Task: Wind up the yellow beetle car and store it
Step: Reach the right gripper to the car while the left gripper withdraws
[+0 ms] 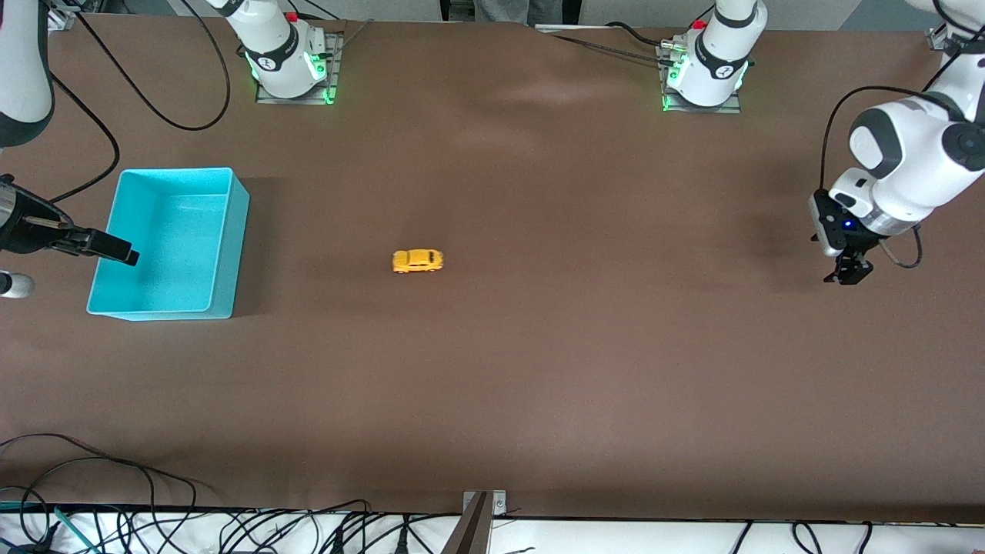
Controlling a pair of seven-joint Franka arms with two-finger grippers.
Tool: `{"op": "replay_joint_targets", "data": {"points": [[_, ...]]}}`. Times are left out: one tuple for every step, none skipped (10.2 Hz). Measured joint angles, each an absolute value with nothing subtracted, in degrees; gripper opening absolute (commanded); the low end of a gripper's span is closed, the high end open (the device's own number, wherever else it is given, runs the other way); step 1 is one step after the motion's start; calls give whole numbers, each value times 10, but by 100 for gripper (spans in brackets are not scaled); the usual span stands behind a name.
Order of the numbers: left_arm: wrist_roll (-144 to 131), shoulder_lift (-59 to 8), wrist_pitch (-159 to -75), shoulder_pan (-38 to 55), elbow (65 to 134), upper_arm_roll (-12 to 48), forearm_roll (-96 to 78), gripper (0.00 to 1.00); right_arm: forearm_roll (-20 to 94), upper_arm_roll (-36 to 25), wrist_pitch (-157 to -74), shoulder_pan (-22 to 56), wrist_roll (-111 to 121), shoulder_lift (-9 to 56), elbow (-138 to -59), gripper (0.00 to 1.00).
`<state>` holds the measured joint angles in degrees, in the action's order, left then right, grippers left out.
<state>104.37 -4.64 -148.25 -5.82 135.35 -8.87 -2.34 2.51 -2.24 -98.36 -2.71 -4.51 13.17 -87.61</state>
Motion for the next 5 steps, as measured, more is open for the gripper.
{"op": "replay_joint_targets", "data": {"points": [[1044,-10,-1463,-54,1353,-89,-23,100,25,-22,-984,-27,-44,133,-877,100],[1044,26,-1441,-50,1352,-89,-23,100,25,-19,-984,-27,-32,135,-877,100],[1044,60,-1421,-46,1352,-89,-23,100,26,-14,-984,-26,-7,138,-878,100],[1044,87,-1396,-41,1348,-89,-23,100,28,-7,-984,-26,28,142,-878,100],[1043,107,-1359,-35,1334,-88,-23,100,30,4,-984,-25,77,146,-879,100]]}}
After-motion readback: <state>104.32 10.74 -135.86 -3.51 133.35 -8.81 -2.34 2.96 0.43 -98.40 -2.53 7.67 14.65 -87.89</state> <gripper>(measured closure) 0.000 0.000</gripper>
